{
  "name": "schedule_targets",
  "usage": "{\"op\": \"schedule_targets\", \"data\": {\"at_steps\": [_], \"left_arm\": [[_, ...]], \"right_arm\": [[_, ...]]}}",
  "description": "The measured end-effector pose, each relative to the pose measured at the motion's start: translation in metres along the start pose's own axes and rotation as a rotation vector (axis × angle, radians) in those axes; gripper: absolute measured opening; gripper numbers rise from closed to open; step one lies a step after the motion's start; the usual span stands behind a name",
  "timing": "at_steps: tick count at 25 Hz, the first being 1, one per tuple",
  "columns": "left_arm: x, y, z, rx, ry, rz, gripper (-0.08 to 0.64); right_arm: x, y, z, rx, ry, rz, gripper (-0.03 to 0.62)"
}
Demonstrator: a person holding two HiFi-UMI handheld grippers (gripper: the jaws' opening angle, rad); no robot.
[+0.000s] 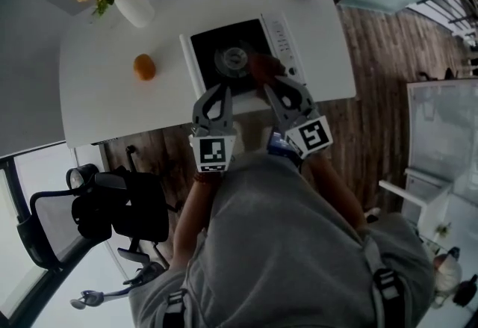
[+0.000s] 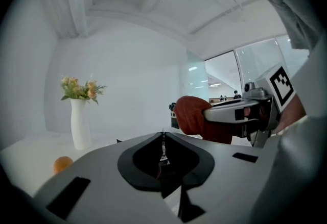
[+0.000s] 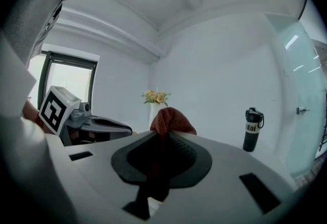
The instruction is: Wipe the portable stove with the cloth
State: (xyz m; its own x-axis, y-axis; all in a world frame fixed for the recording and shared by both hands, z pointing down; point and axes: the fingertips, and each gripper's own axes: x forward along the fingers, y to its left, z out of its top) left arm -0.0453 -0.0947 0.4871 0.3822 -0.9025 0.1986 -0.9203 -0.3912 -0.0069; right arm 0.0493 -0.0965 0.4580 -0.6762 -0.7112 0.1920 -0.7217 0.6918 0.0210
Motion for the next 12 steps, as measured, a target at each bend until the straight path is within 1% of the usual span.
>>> {"op": "schedule_targets", "data": {"at_steps": [2, 5, 6, 9, 12], "left_arm": [[-0.004, -0.01, -0.008, -0.003, 0.03, -0.015, 0.04], [-0.009, -0.019, -0.017, -0.055, 0.061, -0.035, 0.04], [-0.011, -0.021, -0.017, -0.056, 0.06, -0.038, 0.04], [-0.017, -0.024, -0.008, -0.022, 0.04, -0.044, 0.04], [-0.027, -0.031, 0.0, 0.004, 0.038, -0.045, 0.04]], "right_arm": [[-0.003, 0.002, -0.004, 0.001, 0.022, -0.004, 0.057], [-0.011, 0.006, -0.002, 0.005, 0.035, -0.016, 0.057], [-0.014, 0.008, -0.001, 0.005, 0.038, -0.019, 0.057], [-0.024, 0.013, 0.005, 0.0, 0.038, -0.021, 0.057], [-0.038, 0.016, 0.01, 0.005, 0.023, -0.021, 0.057]]}}
